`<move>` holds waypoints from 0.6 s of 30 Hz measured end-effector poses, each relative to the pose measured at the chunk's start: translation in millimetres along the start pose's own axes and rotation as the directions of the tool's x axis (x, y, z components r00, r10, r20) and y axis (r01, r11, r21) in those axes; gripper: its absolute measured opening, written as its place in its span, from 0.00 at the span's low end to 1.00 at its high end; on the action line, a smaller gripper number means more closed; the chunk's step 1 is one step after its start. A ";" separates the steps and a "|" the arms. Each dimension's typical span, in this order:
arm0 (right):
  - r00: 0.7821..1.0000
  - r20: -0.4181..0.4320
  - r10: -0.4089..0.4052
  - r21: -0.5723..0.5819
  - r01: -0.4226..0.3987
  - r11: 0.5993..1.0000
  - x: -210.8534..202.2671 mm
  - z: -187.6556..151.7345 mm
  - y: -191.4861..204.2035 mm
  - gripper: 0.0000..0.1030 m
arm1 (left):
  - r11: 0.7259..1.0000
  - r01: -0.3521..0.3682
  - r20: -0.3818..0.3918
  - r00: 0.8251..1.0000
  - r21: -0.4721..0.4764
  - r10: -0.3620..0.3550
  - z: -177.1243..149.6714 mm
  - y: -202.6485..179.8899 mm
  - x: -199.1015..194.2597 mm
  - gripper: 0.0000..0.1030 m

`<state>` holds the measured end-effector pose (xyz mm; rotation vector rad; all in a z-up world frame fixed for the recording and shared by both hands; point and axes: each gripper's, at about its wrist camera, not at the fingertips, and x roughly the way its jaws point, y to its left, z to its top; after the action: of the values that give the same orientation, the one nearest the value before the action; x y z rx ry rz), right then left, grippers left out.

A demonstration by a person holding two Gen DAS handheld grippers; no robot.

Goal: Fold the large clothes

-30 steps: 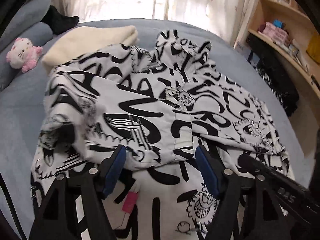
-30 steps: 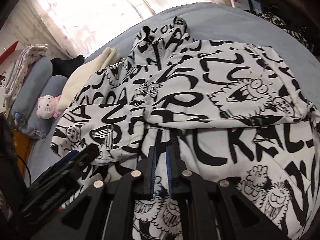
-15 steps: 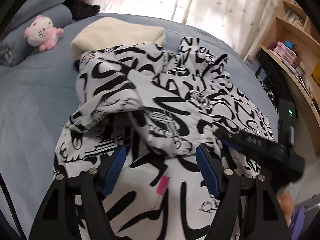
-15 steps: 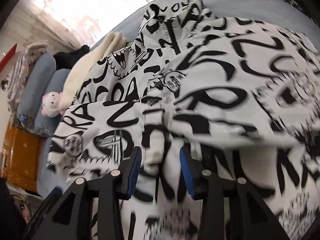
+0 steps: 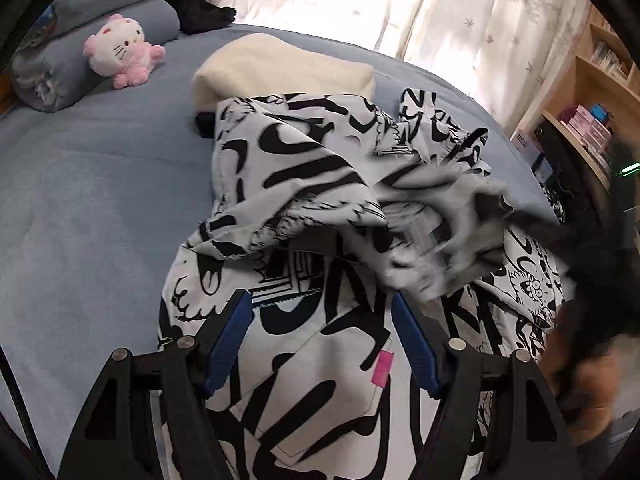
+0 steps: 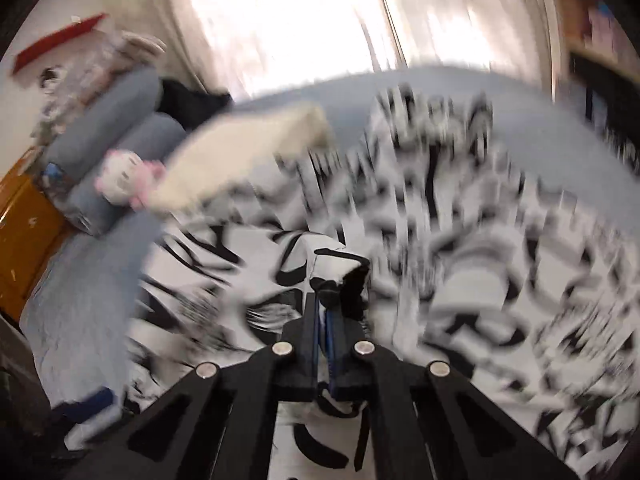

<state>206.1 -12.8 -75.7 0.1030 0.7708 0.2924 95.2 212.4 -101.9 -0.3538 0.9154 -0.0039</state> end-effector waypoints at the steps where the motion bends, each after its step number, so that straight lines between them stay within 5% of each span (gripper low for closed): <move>1: 0.998 0.060 -0.003 -0.025 0.005 1.000 -17.7 9.9 5.3 0.02 | 1.000 0.000 -0.001 1.000 -0.008 0.000 0.3 1.8 0.1 0.69; 5: 0.979 0.192 -0.071 -0.087 0.089 0.992 -55.4 34.3 8.3 0.02 | 1.000 0.002 0.001 1.000 -0.017 -0.002 1.3 4.9 -0.4 0.69; 8: 0.971 0.206 -0.123 -0.071 0.140 0.988 -61.6 44.0 -6.6 0.02 | 1.000 -0.005 0.008 1.000 -0.008 0.006 1.3 5.9 0.0 0.69; 18: 0.959 0.022 -0.284 0.080 0.282 0.956 9.9 20.3 -87.9 0.06 | 0.998 -0.064 -0.022 0.998 -0.002 0.064 9.1 17.6 28.8 0.69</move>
<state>246.6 -93.5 -85.2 0.0678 0.7529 -0.0113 117.3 227.3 -124.5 -0.3269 0.9483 0.0524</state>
